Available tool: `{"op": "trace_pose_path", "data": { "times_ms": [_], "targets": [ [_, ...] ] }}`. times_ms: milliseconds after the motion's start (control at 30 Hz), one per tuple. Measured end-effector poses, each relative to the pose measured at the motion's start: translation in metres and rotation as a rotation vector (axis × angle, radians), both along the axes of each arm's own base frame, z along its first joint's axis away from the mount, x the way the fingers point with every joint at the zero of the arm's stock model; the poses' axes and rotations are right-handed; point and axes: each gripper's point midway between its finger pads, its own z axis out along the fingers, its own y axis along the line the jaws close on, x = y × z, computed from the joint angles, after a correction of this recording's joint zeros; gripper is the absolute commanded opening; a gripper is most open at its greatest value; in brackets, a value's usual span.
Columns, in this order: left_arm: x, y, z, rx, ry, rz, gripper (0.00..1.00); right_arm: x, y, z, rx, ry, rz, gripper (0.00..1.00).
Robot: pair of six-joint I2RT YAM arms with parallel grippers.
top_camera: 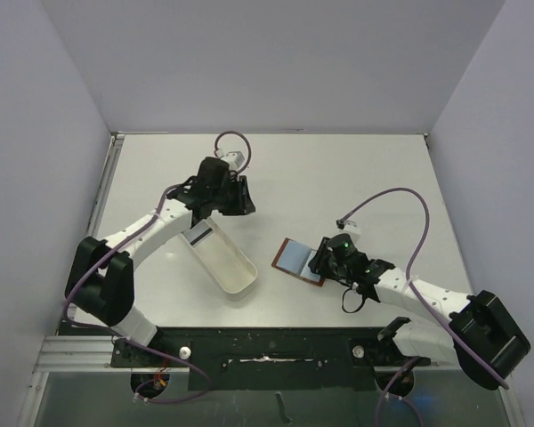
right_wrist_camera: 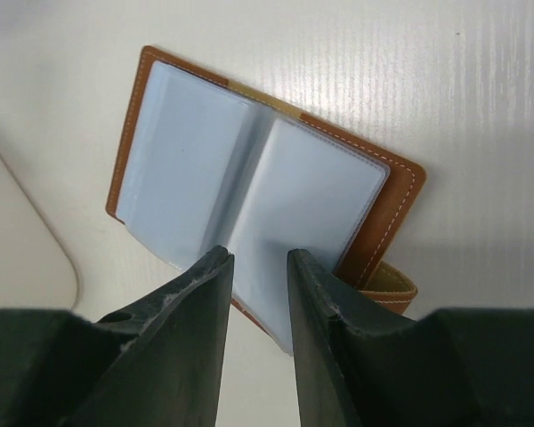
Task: Put the credit cards into the card holder
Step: Pick up the credit card from the storage box.
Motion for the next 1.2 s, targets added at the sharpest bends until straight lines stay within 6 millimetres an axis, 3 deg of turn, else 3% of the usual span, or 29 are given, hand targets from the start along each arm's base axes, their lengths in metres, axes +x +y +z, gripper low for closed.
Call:
{"op": "trace_pose_path", "data": {
  "times_ms": [233, 500, 833, 1200],
  "targets": [
    [0.013, 0.092, -0.007, 0.353, -0.051, 0.084, 0.35, -0.002, -0.004, -0.009, -0.040, 0.018, 0.006, 0.32],
    [0.007, 0.147, -0.024, 0.676, -0.051, 0.078, 0.39, 0.001, -0.004, 0.003, -0.032, -0.027, 0.025, 0.34],
    [0.024, 0.197, -0.037, 0.921, -0.051, 0.139, 0.41, 0.005, 0.000, 0.029, 0.023, -0.109, 0.037, 0.35],
    [0.031, 0.216, -0.069, 1.090, -0.001, 0.105, 0.43, 0.005, 0.002, 0.038, 0.035, -0.136, 0.055, 0.35]
  ]
}}
